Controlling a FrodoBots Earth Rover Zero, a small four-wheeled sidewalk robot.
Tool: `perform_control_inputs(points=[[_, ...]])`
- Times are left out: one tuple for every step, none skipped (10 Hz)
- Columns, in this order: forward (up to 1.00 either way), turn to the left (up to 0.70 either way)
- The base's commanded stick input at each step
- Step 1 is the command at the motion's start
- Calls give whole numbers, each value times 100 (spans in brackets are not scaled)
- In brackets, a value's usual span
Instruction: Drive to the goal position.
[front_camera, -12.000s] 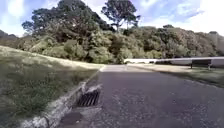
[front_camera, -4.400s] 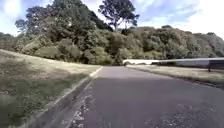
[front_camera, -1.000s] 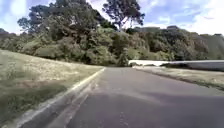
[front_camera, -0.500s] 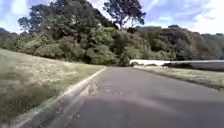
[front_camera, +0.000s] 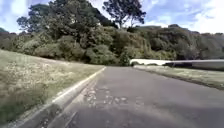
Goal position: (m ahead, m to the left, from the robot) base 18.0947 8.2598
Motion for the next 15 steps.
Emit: perform_control_inputs(points=[[70, -9], [70, -5], [70, 0], [70, 0], [70, 0], [70, 0], [70, 0], [70, 0], [70, 0], [70, 0], [70, 0], [70, 7], [70, 14], [70, 21], [70, 14]])
